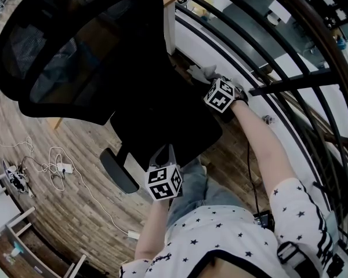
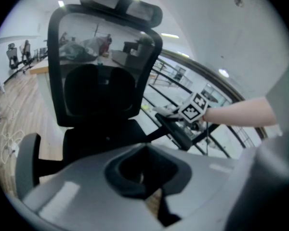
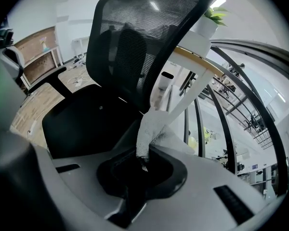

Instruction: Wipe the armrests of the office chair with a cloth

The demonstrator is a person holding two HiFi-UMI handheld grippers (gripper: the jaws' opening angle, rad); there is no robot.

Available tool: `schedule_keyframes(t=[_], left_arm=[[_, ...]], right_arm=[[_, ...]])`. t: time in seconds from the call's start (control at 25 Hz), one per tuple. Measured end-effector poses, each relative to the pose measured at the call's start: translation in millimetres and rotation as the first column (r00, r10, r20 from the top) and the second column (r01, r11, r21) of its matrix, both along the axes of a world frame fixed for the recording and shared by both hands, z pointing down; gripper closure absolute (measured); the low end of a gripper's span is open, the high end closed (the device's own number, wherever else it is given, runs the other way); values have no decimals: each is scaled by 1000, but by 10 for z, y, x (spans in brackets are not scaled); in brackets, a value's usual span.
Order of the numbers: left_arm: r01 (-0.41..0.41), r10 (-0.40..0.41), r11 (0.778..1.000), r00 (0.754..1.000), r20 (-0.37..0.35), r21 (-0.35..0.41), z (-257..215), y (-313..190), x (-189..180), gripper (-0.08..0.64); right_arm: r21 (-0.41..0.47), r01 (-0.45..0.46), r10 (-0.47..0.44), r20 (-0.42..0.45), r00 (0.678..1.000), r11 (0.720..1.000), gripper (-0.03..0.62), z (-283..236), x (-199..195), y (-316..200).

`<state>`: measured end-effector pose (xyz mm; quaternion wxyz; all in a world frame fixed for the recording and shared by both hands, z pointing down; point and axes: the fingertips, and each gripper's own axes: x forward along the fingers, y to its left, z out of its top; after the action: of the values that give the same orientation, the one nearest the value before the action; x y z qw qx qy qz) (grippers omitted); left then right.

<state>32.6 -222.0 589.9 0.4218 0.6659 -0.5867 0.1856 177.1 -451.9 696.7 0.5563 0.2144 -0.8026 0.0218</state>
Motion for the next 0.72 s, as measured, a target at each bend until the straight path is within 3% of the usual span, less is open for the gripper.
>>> schedule_keyframes(t=[0.72], left_arm=[[-33,33,999,999,3,23,-78,87,127,557]], right_arm=[[-18,-23,23,4,1000,1000,565,8,234,382]])
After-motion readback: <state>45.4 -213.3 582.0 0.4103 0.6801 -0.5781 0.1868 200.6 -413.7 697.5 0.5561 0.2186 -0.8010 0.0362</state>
